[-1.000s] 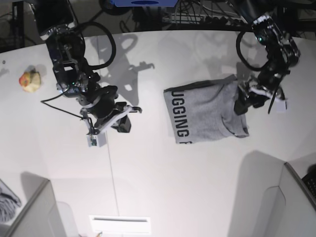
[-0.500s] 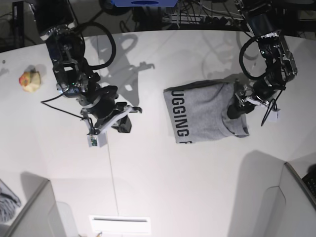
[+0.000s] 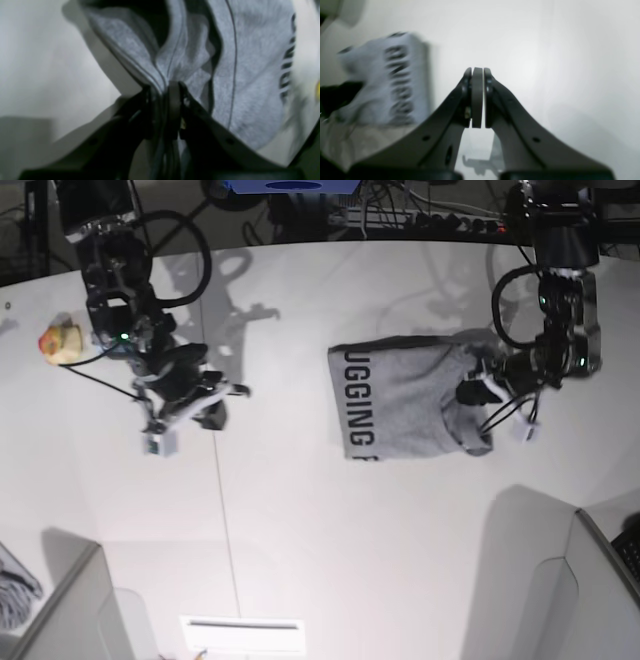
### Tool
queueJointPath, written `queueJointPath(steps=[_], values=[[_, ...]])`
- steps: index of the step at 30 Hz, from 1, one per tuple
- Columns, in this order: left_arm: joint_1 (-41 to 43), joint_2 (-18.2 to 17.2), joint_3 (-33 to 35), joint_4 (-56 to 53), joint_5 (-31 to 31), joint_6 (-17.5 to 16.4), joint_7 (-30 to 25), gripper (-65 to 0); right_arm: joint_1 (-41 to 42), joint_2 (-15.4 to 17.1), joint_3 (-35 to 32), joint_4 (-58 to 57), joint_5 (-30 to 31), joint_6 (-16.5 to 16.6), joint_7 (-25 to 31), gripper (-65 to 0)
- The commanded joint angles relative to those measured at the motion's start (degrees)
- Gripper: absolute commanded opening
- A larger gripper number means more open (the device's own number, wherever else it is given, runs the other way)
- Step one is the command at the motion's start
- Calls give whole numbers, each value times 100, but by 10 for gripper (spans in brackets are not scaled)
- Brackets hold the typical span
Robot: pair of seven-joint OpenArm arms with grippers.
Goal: Fold the T-shirt properly
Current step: 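Grasp the bundle edge with the left gripper and rotate it upright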
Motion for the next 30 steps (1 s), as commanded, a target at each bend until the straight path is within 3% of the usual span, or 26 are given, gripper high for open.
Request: queueJointPath(steps=[1,8,14,21,27,30], values=[[-183,-173,362,43,242,40,172,-650,18,43,128,105,28,44,102,-650],[-1352,-349,2578,34,1560,14,172,-650,-554,43,700,105,28,44,94,-650],[-2170,-14,3949,8,2387,5,172,-650,-1046,7,849,105,19,44,129,-650],[-2680,522,5048,-27,3002,5,-382,-650,-1512,-28,849,105,10,44,138,-650],[-2899,838,5760,-106,3477,-13,-1023,-650,-1714,-415,1175,105,-16,35,138,-650],[-3014,1041,5875,-502,3723,-426,-1375,-650,-1741,-529,1236,114,-16,35,102,-650]])
